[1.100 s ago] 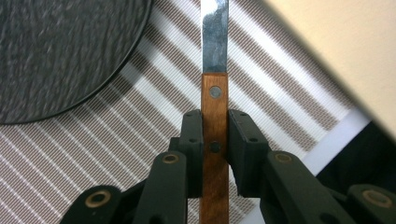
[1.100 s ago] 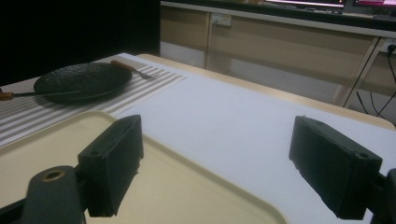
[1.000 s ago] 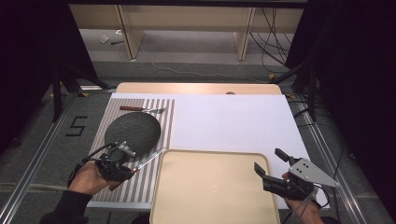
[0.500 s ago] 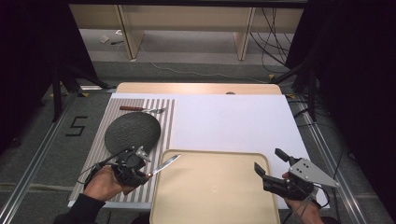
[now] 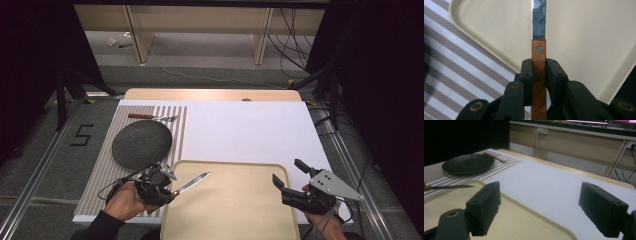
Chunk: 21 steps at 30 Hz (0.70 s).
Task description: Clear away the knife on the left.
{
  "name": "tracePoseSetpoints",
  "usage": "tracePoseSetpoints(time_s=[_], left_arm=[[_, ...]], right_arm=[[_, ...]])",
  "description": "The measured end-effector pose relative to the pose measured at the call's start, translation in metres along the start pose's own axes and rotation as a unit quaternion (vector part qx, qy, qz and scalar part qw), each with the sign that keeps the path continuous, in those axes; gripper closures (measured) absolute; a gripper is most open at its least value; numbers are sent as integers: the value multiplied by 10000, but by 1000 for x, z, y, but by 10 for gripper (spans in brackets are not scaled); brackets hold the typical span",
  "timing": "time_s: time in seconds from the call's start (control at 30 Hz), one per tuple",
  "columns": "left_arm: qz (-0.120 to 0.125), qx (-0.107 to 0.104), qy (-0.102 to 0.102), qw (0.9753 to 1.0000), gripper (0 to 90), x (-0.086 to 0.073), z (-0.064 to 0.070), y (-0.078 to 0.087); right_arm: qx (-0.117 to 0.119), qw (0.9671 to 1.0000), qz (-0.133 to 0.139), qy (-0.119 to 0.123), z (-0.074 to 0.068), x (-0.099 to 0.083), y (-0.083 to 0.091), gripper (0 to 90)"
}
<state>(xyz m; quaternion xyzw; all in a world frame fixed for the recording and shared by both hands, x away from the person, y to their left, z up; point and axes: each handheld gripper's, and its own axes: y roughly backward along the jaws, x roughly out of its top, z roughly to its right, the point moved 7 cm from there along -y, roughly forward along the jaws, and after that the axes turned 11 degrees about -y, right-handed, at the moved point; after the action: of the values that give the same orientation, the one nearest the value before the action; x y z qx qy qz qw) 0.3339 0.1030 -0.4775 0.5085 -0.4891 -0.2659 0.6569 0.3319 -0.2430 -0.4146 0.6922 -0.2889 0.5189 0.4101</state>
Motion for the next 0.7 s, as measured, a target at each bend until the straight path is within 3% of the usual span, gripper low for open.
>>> tracePoseSetpoints(time_s=[0.7], left_arm=[[-30,-376,-167,9991,763,22,24,-26]], right_arm=[[4,10000,-12,6,0,0,0,185]])
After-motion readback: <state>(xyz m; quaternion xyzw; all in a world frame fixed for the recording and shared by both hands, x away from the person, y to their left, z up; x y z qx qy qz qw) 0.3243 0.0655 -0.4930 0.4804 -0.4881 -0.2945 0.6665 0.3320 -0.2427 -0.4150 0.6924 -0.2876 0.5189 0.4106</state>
